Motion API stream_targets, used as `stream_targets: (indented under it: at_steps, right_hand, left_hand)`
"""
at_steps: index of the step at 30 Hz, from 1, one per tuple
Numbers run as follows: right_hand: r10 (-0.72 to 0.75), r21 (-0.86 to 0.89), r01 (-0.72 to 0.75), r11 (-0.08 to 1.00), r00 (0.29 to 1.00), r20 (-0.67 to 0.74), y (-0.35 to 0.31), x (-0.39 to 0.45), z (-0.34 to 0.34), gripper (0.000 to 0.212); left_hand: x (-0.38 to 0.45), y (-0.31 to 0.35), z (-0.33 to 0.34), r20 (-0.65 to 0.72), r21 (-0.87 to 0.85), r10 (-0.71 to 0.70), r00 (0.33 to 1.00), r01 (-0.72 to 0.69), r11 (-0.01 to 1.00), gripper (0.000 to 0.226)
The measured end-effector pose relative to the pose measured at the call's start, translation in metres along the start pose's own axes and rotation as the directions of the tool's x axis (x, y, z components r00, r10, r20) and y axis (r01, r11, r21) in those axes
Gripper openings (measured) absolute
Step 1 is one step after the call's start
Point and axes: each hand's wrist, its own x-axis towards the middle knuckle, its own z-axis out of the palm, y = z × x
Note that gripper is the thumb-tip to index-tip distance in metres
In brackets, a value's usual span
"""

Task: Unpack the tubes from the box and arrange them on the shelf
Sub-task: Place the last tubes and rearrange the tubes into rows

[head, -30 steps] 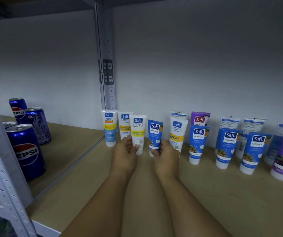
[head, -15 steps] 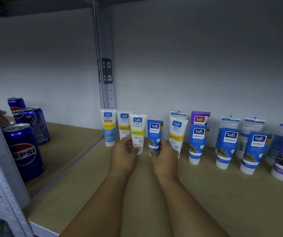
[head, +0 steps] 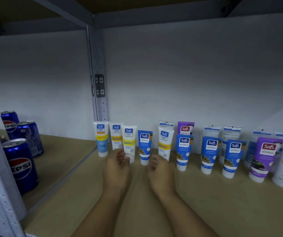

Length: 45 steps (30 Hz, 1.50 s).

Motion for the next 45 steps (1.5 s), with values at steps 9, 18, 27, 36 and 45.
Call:
stream_targets:
  at_steps: [9,18,27,36,45]
  right_hand:
    - [-0.279,-0.094,0.269,0.959,0.952,-0.124,-0.056,0.05,-0.137,0.016]
    - [-0.177,-0.575,0.333,0.748,0.934,0.312,-0.058,0.17,-0.185,0.041]
    - [-0.124,-0.524,0.403,0.75,0.864,0.488,-0.045,0.184,-0.178,0.019]
    - [-0.151,-0.475,0.386,0.791,0.875,0.461,-0.041,0.18,-0.178,0.017]
    - [-0.156,-0.464,0.389,0.796,0.872,0.464,-0.041,0.18,-0.177,0.017]
  left_hand:
    - [0.05,0.109,0.016,0.198,0.066,0.439,0.876,-0.459,0.886,0.019]
    - [0.134,0.161,0.085,0.703,0.29,0.309,0.641,-0.655,0.698,0.038]
    - [0.162,0.136,0.108,0.857,0.285,0.222,0.464,-0.788,0.545,0.025]
    - [0.162,0.129,0.108,0.837,0.206,0.307,0.452,-0.781,0.589,0.017]
    - [0.157,0.14,0.105,0.836,0.294,0.217,0.503,-0.746,0.597,0.026]
